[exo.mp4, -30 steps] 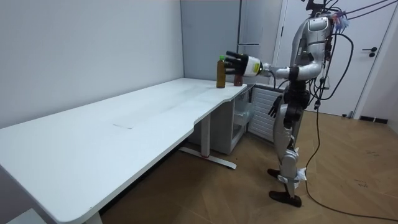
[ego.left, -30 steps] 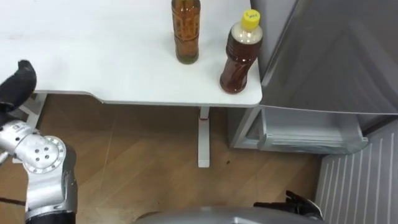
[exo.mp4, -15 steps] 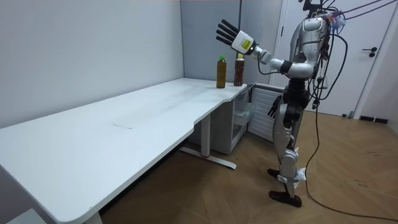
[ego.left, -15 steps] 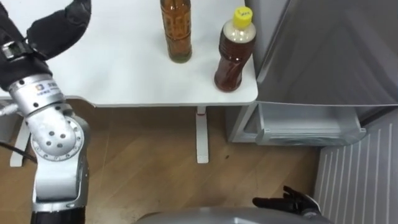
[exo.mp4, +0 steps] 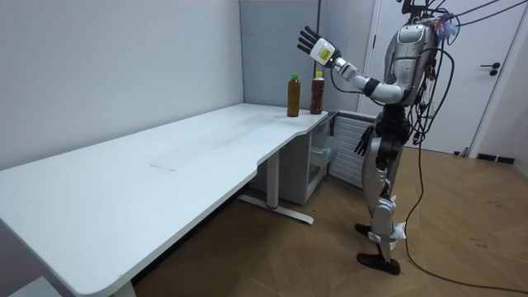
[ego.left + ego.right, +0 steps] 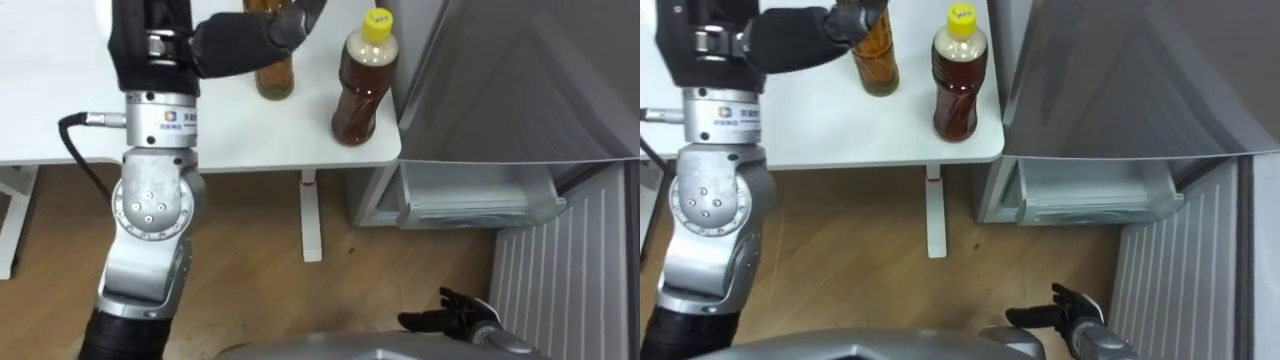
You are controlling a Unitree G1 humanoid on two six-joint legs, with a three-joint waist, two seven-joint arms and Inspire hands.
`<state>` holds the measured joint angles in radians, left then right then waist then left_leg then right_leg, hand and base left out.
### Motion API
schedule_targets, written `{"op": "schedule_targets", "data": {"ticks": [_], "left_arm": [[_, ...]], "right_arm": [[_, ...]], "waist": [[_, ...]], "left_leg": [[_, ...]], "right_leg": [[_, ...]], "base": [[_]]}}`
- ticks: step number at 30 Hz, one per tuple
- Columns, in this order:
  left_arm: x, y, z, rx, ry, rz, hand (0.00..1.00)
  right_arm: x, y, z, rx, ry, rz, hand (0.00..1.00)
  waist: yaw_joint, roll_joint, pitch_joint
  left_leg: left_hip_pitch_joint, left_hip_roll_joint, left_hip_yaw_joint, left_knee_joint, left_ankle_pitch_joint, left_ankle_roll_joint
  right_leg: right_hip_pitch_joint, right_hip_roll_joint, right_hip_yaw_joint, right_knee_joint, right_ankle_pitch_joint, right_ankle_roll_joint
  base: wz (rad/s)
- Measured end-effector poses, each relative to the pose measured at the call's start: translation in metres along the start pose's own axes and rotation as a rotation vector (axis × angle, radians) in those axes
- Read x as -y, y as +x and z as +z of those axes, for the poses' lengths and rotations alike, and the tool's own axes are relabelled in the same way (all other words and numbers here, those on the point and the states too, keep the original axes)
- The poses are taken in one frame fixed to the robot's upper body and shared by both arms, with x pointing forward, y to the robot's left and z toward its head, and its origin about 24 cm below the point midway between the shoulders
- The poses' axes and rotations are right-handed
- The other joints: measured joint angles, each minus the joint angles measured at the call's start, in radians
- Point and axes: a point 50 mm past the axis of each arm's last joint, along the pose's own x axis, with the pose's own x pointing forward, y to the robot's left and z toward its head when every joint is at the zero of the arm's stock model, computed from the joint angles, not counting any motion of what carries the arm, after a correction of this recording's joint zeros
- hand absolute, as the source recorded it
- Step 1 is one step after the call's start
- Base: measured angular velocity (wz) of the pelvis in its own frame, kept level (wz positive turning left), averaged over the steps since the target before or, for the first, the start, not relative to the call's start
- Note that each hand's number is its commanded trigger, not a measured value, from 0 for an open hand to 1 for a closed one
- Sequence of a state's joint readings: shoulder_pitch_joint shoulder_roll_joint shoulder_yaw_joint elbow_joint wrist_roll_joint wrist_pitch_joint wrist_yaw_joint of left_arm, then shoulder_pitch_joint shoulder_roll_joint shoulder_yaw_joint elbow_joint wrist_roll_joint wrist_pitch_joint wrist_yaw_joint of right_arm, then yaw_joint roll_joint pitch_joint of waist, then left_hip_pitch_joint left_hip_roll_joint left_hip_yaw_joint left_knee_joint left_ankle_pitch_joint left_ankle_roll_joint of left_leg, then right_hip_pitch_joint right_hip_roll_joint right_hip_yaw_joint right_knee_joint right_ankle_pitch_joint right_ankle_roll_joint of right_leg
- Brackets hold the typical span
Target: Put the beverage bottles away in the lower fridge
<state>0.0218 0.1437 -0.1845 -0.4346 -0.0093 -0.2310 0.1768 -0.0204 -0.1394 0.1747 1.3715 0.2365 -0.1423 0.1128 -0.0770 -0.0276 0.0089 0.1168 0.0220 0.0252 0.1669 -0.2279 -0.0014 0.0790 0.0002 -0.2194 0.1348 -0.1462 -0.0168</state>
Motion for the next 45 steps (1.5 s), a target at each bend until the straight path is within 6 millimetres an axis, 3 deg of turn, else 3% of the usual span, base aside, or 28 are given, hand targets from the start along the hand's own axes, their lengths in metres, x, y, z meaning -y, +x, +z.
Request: {"op": "schedule_targets", "data": {"ticks": [8,24,36,45], "left_arm": [[0.011,0.001,-0.001,-0.026,-0.106,-0.085,0.0],[0.018,0.0,-0.006,-0.078,-0.154,-0.176,0.0],[0.027,-0.001,-0.005,-0.078,-0.182,-0.218,0.0],[0.033,-0.003,-0.005,-0.081,-0.236,-0.278,0.0]], "right_arm": [[0.001,0.0,-0.002,-0.007,-0.002,-0.005,0.0],[0.002,0.0,-0.001,-0.004,0.006,-0.007,0.0],[0.002,0.0,-0.001,-0.006,0.002,-0.004,0.0],[0.0,0.001,0.005,0.0,-0.016,0.011,0.0]], "waist": [[-0.001,0.008,-0.0023],[-0.001,0.02,0.0027],[-0.004,0.019,0.0036],[-0.025,0.014,0.0058]], "left_leg": [[0.016,0.001,-0.002,-0.003,0.0,0.0],[0.015,0.0,0.0,-0.002,0.0,0.0],[0.023,0.0,0.0,-0.003,0.0,0.0],[0.016,0.0,0.016,-0.003,0.0,0.0]], "right_leg": [[0.008,0.002,0.016,0.001,0.0,0.0],[0.007,0.003,0.022,0.0,0.001,-0.001],[0.008,0.004,0.025,0.002,0.001,-0.001],[0.004,0.003,0.028,0.002,0.001,-0.001]], "base": [[-0.05],[0.0],[0.0],[0.0]]}}
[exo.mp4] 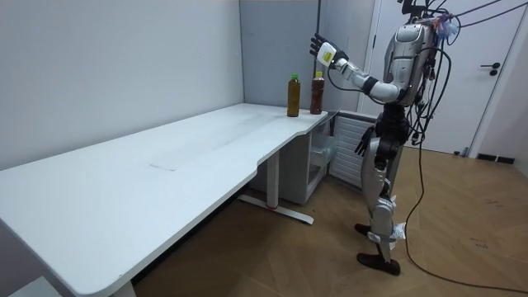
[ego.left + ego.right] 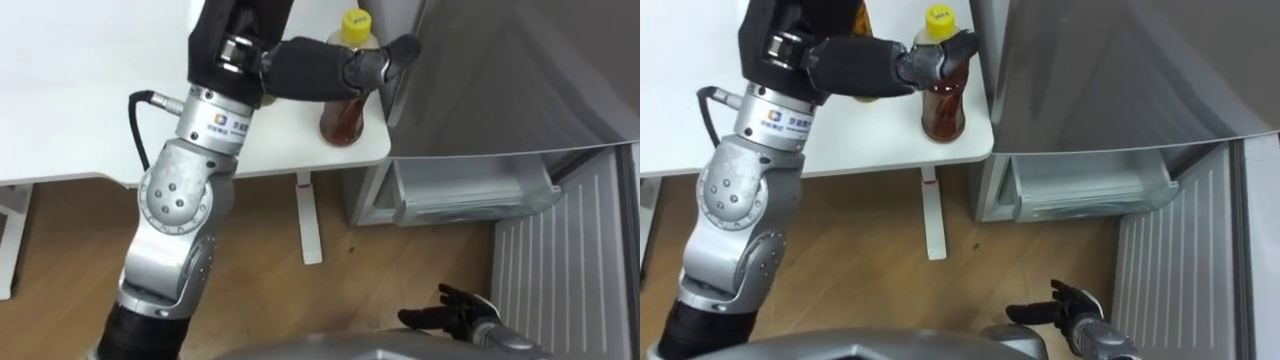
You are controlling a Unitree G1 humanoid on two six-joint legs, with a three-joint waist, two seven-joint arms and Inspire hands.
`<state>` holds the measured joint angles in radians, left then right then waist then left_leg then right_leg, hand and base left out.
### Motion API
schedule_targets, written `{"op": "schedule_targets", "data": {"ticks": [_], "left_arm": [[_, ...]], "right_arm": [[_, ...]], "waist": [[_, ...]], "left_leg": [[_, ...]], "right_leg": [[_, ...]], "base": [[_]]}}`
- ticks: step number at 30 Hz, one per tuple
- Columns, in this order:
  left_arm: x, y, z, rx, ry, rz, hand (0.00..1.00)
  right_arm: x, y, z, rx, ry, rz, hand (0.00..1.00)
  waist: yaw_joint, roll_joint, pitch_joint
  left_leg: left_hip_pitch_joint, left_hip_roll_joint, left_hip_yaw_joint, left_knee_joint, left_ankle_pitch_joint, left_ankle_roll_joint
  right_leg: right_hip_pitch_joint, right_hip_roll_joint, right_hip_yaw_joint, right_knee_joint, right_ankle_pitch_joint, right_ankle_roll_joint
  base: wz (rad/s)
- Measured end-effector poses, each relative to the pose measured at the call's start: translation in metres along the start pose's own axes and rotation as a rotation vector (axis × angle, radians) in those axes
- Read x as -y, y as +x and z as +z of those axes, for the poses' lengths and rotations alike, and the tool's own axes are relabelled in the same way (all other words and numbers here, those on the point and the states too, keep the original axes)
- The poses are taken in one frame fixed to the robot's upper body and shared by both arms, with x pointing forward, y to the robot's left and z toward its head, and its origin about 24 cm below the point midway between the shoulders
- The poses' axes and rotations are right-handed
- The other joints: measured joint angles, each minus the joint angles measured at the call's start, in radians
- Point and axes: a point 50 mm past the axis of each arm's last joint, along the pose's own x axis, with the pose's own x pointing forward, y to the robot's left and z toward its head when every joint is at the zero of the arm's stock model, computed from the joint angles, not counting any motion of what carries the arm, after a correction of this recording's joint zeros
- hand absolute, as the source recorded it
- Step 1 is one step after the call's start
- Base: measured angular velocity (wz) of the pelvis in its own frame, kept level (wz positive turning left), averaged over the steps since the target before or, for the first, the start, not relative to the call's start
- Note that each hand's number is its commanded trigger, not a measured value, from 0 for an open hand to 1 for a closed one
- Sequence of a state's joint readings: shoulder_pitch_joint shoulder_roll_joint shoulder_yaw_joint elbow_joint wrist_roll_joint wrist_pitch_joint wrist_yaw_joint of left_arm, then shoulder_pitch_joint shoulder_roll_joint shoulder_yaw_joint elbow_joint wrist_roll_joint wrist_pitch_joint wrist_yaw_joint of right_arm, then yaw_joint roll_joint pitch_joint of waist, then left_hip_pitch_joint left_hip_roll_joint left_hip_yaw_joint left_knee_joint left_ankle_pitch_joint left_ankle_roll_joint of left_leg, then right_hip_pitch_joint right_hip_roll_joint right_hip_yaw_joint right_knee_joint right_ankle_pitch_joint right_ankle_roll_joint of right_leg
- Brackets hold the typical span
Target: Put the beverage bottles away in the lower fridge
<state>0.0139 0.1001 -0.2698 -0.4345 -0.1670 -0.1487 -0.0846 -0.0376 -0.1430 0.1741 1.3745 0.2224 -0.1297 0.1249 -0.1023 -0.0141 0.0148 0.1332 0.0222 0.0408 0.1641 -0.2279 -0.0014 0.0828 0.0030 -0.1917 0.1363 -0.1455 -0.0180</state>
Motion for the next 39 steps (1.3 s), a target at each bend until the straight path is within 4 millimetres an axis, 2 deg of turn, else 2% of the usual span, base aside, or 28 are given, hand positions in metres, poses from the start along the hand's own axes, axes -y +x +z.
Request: {"op": "schedule_targets", "data": {"ticks": [12,15,20,33,39], "left_arm": [[0.01,0.0,-0.006,-0.049,-0.022,-0.089,0.0],[0.012,-0.001,-0.008,-0.059,-0.056,-0.097,0.0],[0.013,-0.003,-0.023,-0.133,-0.075,-0.097,0.0],[0.012,-0.005,-0.029,-0.16,-0.075,-0.088,0.0],[0.011,-0.007,-0.034,-0.185,-0.076,-0.081,0.0]], "right_arm": [[-0.003,0.0,0.001,0.0,0.0,0.026,0.0],[-0.003,0.001,0.001,-0.007,0.001,0.026,0.0],[-0.003,0.001,0.001,-0.007,0.003,0.025,0.0],[-0.003,0.001,0.001,-0.011,-0.012,0.03,0.0],[-0.002,0.0,0.0,-0.014,-0.012,0.027,0.0]], "waist": [[0.0,-0.017,0.0007],[0.0,-0.018,0.0002],[0.0,-0.018,0.0001],[0.008,-0.015,-0.0026],[0.025,-0.011,-0.0051]], "left_leg": [[0.002,0.002,0.012,0.0,0.0,0.0],[0.002,0.002,0.013,0.0,0.0,0.0],[0.004,0.002,0.013,0.002,0.0,0.0],[0.01,0.002,0.03,0.002,0.0,0.0],[0.008,0.003,0.037,0.002,0.0,0.0]], "right_leg": [[-0.001,0.0,0.004,0.005,0.0,0.0],[0.0,0.0,0.004,0.006,0.0,0.0],[-0.002,0.0,0.004,0.013,0.0,0.0],[-0.002,0.003,0.028,0.014,0.0,0.0],[-0.013,0.003,0.03,0.017,0.001,-0.002]], "base": [[-0.01],[0.0],[0.0],[-0.03],[-0.04]]}}
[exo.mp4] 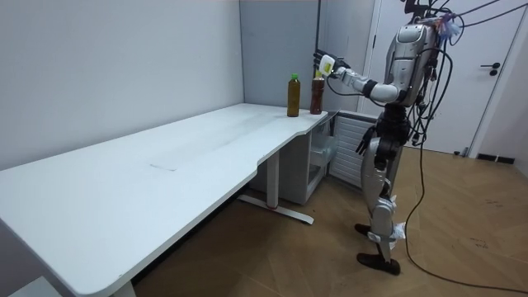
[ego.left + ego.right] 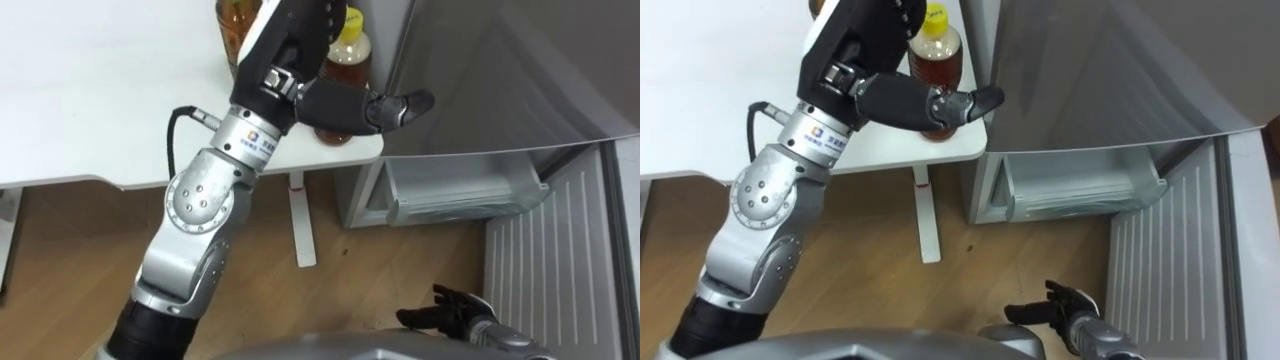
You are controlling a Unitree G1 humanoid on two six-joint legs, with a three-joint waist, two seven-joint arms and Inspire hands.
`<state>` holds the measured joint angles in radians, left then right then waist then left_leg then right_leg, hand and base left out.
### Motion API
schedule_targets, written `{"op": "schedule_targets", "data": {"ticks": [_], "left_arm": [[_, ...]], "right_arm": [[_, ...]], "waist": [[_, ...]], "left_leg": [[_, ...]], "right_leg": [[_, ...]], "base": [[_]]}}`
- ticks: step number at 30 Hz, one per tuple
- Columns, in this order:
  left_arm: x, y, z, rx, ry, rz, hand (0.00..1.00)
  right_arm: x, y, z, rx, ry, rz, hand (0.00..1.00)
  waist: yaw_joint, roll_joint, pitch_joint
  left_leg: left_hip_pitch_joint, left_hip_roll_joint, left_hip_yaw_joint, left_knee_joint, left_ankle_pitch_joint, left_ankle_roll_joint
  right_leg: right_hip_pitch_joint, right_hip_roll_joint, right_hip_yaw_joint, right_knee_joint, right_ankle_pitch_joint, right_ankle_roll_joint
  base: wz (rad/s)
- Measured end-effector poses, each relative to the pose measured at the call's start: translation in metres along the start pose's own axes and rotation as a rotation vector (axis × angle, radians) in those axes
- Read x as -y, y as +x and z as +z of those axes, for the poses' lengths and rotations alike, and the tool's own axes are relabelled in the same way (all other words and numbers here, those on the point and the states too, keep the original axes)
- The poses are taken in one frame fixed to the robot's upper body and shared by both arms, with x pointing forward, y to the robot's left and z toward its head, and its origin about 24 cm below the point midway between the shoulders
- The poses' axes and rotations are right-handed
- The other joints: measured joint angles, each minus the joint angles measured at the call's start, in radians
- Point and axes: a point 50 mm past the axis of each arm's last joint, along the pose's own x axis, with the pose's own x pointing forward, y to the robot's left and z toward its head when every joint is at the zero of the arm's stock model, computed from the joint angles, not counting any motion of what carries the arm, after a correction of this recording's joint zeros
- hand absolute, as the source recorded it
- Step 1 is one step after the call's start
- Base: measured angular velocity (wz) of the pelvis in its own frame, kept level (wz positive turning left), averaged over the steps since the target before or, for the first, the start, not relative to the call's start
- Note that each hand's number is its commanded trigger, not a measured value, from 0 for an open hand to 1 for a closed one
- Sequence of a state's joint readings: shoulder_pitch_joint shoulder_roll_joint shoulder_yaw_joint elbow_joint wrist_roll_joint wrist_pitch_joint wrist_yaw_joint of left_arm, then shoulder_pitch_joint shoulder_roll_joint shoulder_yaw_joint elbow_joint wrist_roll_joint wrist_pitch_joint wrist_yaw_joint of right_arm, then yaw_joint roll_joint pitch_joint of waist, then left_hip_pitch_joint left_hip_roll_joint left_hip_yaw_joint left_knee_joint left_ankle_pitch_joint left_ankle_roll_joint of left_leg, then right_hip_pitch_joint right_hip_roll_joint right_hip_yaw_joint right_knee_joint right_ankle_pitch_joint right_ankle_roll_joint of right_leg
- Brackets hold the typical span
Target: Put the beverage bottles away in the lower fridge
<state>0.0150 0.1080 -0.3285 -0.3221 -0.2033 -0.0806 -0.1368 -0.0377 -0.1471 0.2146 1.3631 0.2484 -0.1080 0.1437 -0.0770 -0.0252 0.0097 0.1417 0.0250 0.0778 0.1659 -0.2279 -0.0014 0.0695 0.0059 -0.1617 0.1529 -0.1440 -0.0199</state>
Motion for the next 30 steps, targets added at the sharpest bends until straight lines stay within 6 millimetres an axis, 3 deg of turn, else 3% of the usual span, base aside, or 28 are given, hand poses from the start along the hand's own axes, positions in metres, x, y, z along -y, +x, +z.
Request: {"op": "schedule_targets", "data": {"ticks": [30], "left_arm": [[-0.0046,-0.0011,-0.002,-0.014,0.015,0.042,0.0]], "right_arm": [[-0.0022,0.0006,0.0021,0.004,-0.021,0.009,0.0]], "waist": [[-0.001,-0.008,0.0044]], "left_leg": [[-0.009,0.0,-0.001,0.0,0.0,0.0]], "right_leg": [[-0.002,0.0,-0.002,-0.002,0.0,0.0]], "base": [[0.0]]}}
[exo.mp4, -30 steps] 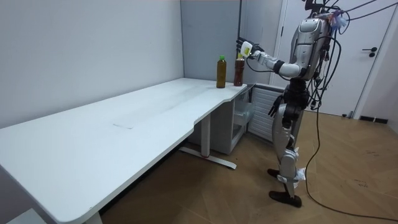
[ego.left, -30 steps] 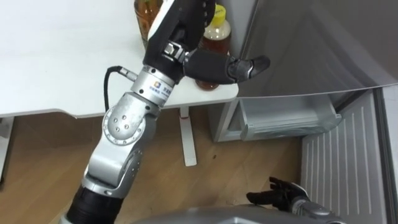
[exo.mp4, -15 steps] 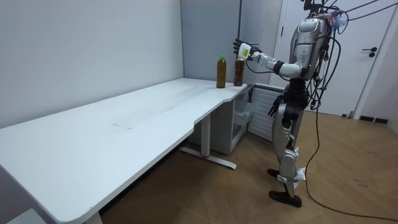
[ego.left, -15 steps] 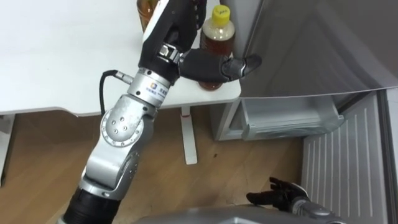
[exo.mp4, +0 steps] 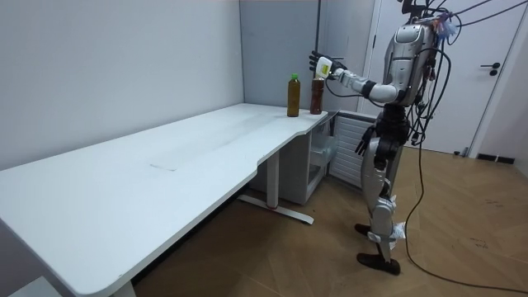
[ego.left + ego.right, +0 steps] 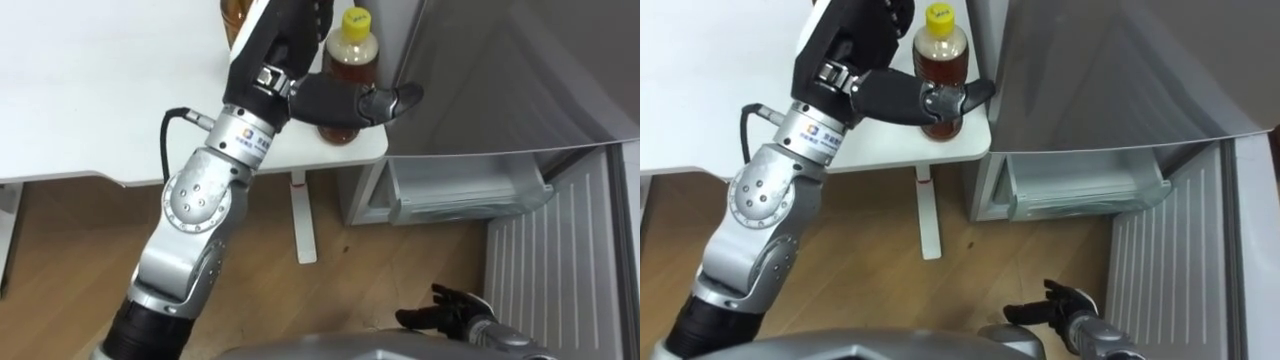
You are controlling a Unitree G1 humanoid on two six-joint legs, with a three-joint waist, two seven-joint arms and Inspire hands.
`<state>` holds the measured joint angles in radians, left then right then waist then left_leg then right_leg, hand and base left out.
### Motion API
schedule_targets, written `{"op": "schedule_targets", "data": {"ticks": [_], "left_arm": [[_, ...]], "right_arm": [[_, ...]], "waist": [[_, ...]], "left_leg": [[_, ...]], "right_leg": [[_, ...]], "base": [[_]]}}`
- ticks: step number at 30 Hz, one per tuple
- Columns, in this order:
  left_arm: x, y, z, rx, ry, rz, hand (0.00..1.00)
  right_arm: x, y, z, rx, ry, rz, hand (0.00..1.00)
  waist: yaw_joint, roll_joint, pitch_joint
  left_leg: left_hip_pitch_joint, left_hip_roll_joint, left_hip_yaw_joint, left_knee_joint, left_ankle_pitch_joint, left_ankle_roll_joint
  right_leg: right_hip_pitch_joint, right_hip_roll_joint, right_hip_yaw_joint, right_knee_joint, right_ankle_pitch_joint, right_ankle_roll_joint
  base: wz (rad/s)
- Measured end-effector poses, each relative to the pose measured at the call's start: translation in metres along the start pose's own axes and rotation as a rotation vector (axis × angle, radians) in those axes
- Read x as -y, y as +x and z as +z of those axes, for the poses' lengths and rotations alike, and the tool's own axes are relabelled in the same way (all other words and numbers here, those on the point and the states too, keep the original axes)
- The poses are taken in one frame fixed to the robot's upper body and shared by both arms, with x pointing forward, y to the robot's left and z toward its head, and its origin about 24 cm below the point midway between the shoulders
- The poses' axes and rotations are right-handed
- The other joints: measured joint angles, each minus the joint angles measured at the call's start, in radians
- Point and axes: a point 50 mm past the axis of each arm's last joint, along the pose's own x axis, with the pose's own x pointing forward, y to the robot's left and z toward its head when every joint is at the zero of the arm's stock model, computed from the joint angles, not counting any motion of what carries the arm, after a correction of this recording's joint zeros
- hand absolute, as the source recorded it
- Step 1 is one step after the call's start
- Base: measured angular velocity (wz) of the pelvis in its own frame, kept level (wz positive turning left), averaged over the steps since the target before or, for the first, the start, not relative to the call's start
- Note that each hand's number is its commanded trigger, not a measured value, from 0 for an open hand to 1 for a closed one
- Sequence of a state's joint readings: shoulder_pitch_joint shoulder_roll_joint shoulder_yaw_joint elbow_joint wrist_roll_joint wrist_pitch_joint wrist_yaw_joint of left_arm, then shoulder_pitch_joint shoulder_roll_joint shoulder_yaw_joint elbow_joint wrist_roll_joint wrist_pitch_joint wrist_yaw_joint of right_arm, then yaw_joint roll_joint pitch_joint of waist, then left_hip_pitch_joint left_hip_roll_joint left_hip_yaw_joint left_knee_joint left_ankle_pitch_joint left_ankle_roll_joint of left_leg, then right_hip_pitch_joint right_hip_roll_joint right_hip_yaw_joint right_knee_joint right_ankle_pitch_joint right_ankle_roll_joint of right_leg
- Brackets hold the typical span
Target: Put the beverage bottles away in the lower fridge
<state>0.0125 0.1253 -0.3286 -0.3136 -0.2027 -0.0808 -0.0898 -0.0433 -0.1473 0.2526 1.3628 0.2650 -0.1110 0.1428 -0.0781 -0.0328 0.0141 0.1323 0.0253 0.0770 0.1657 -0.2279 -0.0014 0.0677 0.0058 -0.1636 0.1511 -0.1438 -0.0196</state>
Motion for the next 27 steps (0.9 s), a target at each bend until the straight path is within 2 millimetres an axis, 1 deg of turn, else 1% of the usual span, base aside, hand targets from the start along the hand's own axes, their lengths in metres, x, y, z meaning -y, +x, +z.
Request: {"op": "schedule_targets", "data": {"ticks": [4,9,14,17,20,22,25,27], "left_arm": [[0.0,0.0,-0.005,-0.02,-0.003,0.001,0.0],[-0.001,-0.003,-0.021,-0.088,-0.01,0.009,0.0],[-0.005,-0.006,-0.024,-0.102,-0.001,0.041,0.0],[-0.006,-0.01,-0.033,-0.144,0.015,0.06,0.0],[-0.01,-0.014,-0.045,-0.208,0.046,0.075,0.0],[-0.011,-0.016,-0.049,-0.234,0.053,0.081,0.0],[-0.012,-0.016,-0.049,-0.238,0.059,0.096,0.0],[-0.012,-0.016,-0.049,-0.238,0.061,0.1,0.0]], "right_arm": [[0.0,0.0,0.0,0.0,0.0,0.0,0.0],[0.0,0.0,0.001,0.001,-0.002,0.0,0.0],[0.0,0.001,0.003,0.003,-0.02,0.002,0.0],[0.0,0.001,0.004,0.004,-0.03,0.001,0.0],[0.0,0.001,0.005,0.006,-0.039,0.002,0.0],[0.0,0.001,0.005,0.006,-0.039,0.002,0.0],[0.0,0.001,0.006,0.001,-0.042,0.002,0.0],[0.001,0.001,0.005,-0.004,-0.041,-0.001,0.0]], "waist": [[0.0,-0.001,0.0011],[0.001,-0.001,0.0017],[0.001,-0.002,0.0008],[0.0,-0.001,0.0002],[-0.001,0.001,-0.001],[-0.001,0.002,-0.0012],[-0.001,0.006,-0.0035],[-0.003,0.011,-0.0066]], "left_leg": [[0.0,0.0,0.001,0.0,0.0,0.0],[-0.002,-0.001,0.003,0.0,0.0,0.0],[-0.011,-0.001,0.002,0.0,0.0,0.0],[-0.017,-0.001,0.001,0.002,0.0,0.0],[-0.019,-0.001,-0.004,0.002,0.0,0.0],[-0.019,-0.001,-0.007,0.002,0.0,0.0],[-0.019,0.0,-0.005,0.002,0.0,0.0],[-0.019,-0.001,-0.009,0.001,0.0,0.0]], "right_leg": [[0.0,0.0,0.0,0.0,0.0,0.0],[-0.003,0.0,0.009,0.001,0.0,0.0],[-0.015,0.0,0.012,0.002,0.0,0.0],[-0.018,0.0,0.009,0.002,0.0,0.0],[-0.017,-0.001,0.0,0.002,0.0,0.0],[-0.018,-0.001,-0.002,0.001,0.0,0.0],[-0.017,-0.001,-0.001,0.002,0.0,0.0],[-0.016,-0.002,-0.001,0.002,0.0,0.0]], "base": [[0.0],[-0.01],[-0.02],[0.03],[0.04],[0.06],[0.0],[0.0]]}}
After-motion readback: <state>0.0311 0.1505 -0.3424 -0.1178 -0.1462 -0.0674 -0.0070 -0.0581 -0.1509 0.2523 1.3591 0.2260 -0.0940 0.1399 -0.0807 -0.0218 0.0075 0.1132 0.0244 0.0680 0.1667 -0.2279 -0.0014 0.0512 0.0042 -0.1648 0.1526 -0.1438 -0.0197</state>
